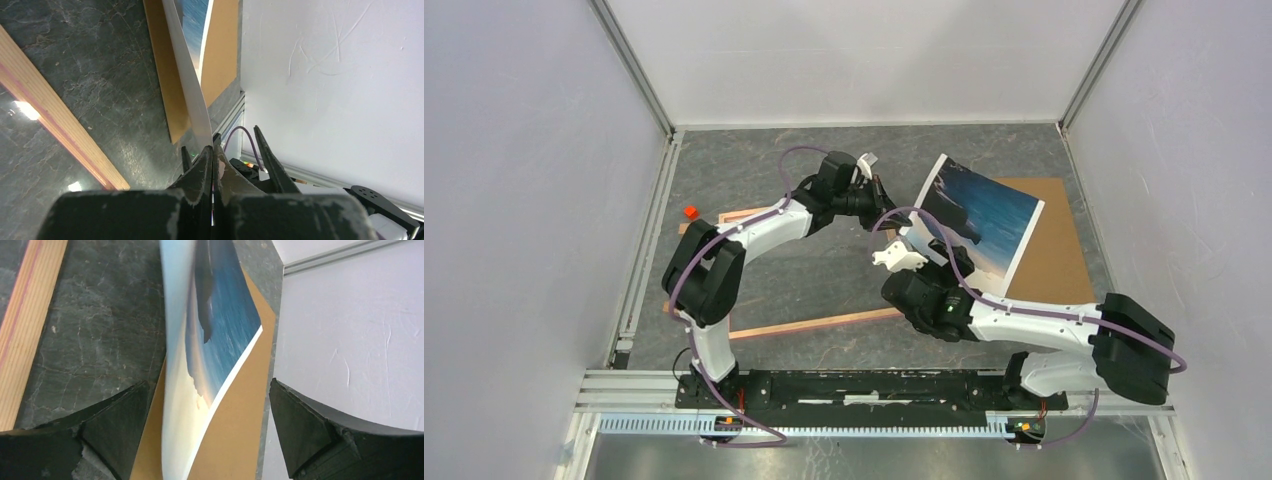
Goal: Put the photo into the frame
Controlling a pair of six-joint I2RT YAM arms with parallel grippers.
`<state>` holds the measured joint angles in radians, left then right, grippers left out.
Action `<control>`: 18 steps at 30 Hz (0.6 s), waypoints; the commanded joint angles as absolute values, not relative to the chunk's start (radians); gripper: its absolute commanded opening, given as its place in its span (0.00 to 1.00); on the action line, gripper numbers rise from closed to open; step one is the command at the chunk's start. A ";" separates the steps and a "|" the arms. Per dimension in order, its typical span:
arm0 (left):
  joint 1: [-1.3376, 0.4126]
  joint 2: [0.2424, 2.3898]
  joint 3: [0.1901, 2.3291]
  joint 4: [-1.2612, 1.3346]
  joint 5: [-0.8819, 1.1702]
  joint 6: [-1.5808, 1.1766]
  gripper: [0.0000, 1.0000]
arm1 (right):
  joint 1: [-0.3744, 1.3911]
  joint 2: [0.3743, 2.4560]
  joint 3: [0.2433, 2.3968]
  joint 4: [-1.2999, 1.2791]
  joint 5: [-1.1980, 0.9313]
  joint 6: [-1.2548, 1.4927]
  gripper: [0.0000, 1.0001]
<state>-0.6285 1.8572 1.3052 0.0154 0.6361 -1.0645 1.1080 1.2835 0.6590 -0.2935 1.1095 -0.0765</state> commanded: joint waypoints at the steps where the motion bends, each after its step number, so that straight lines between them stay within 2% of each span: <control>1: -0.612 1.788 1.285 0.005 0.688 -1.015 0.02 | 1.103 1.249 0.638 -0.196 1.211 -0.085 0.95; 3: -0.611 1.775 1.283 0.005 0.689 -1.015 0.02 | 1.075 1.246 0.618 -0.177 1.174 -0.080 0.89; 4: -0.608 1.769 1.282 0.005 0.691 -1.015 0.02 | 1.061 1.241 0.612 -0.173 1.155 -0.071 0.83; 12: -0.580 1.751 1.305 -0.020 0.744 -1.025 0.03 | 1.045 1.190 0.626 -0.184 1.143 -0.037 0.22; 13: -0.566 1.742 1.309 -0.018 0.761 -1.030 0.10 | 1.043 1.186 0.647 -0.204 1.153 -0.037 0.14; 14: -0.545 1.718 1.306 -0.020 0.768 -1.029 0.22 | 1.042 1.182 0.667 -0.222 1.163 -0.037 0.03; 16: -0.499 1.636 1.315 -0.095 0.726 -0.958 0.52 | 1.040 1.170 0.715 -0.255 1.172 -0.054 0.00; 18: -0.459 1.529 1.378 -0.303 0.603 -0.789 0.71 | 1.036 1.154 0.765 -0.272 1.173 -0.083 0.00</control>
